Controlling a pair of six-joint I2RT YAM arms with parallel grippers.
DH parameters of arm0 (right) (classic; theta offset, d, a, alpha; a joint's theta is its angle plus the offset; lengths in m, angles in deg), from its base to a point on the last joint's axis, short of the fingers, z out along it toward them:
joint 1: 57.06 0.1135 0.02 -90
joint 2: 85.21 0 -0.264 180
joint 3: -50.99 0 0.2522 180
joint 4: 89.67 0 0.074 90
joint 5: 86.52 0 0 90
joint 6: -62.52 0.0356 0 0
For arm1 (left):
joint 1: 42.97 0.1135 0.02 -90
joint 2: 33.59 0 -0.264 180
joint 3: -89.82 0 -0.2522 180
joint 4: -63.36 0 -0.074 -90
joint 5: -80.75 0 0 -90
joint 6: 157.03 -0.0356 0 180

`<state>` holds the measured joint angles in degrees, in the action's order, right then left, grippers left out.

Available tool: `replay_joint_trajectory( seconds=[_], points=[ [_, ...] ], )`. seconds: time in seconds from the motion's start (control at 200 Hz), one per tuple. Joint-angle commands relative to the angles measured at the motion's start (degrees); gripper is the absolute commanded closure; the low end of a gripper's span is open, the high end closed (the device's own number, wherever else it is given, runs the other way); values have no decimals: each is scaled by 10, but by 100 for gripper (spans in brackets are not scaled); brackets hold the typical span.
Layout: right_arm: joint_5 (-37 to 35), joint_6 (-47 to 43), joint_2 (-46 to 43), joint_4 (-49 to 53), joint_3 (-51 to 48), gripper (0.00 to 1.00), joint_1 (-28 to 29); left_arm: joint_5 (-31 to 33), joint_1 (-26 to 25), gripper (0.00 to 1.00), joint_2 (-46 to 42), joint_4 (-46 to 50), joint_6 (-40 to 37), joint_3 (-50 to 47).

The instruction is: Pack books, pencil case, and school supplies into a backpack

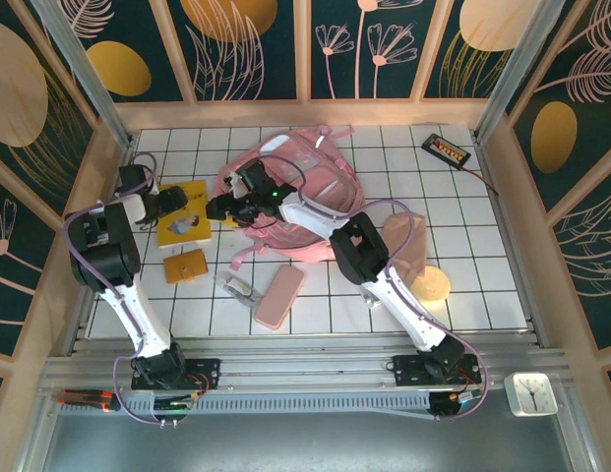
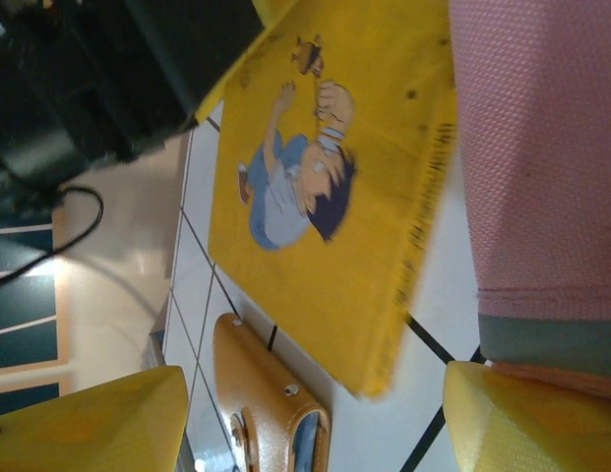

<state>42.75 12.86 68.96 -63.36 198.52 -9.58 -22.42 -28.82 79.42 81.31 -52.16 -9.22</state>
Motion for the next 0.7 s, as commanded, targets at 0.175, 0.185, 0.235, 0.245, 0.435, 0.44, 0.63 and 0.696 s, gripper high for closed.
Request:
replay_joint_trajectory(
  seconds=[0.175, 0.185, 0.235, 0.245, 0.435, 0.44, 0.63, 0.696],
  points=[
    [-58, -9, 67, 53, 35, 33, 15, -129, -37, 24, -21, 4, 59, -126],
    [-59, -8, 70, 57, 37, 33, 15, -132, -37, 24, -23, 2, 61, -129],
    [-63, -8, 78, 72, 45, 33, 15, -146, -38, 26, -26, -12, 70, -142],
    [-64, -7, 79, 75, 46, 33, 15, -148, -38, 26, -27, -14, 72, -144],
    [-184, -49, 69, 218, 56, 32, 15, -139, -41, 27, -27, -14, 70, -151],
    [-188, -51, 68, 222, 55, 32, 15, -137, -40, 27, -26, -13, 69, -151],
    [-281, -97, -2, 257, -40, 31, 13, -125, -40, 27, -25, -2, 60, -137],
    [-278, -98, -1, 261, -40, 31, 11, -128, -40, 27, -23, -4, 62, -135]
  ],
)
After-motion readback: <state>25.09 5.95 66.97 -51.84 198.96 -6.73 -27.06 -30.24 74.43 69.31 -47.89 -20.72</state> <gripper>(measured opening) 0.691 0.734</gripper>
